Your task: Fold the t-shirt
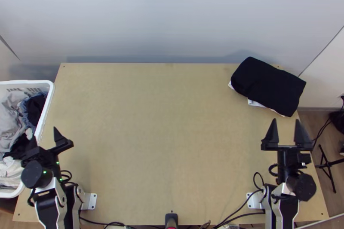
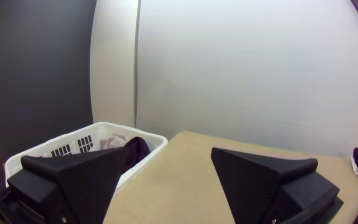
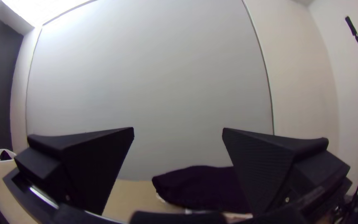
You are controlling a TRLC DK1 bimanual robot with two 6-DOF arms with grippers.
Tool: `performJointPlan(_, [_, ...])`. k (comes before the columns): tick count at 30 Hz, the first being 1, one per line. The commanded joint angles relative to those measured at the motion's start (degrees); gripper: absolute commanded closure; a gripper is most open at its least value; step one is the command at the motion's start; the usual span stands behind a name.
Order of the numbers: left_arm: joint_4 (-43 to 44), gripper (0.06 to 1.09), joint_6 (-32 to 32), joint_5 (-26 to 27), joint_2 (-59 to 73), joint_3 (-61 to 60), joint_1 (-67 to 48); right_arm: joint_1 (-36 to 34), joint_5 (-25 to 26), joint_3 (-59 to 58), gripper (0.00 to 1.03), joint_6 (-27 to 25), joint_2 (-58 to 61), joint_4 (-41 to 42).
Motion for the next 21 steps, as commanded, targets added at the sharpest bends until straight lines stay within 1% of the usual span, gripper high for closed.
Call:
performJointPlan(1, [6.55, 0.11, 0.76, 0.97, -1.59, -8.51, -2.96, -0.43, 0.53, -2.11, 0.04, 2.04, -0.80, -16.80])
performJointPlan(2, [7.34, 0.11, 1.20, 0.97, -1.50, -9.65, -3.31, -0.69, 0.62, -2.02, 0.04, 1.69, -0.71, -18.73])
performJointPlan(4, [8.93, 0.11, 1.64, 0.97, -1.32, -11.23, -3.31, -1.04, 1.32, -2.02, 0.04, 1.51, -0.62, -18.99])
performJointPlan(6, [8.84, 0.11, 0.41, 1.06, -1.06, -11.23, -3.49, -1.57, 1.76, -2.02, 0.04, 1.51, -0.62, -19.08])
performJointPlan(10, [4.80, 0.10, -0.55, 1.67, -1.23, -10.62, -3.84, -1.39, 1.76, -2.02, 0.04, 1.51, -0.54, -19.17])
performJointPlan(21, [4.80, 0.10, -0.11, 1.67, -1.41, -10.62, -3.31, -1.39, 1.76, -2.02, 0.04, 1.51, -0.62, -19.17])
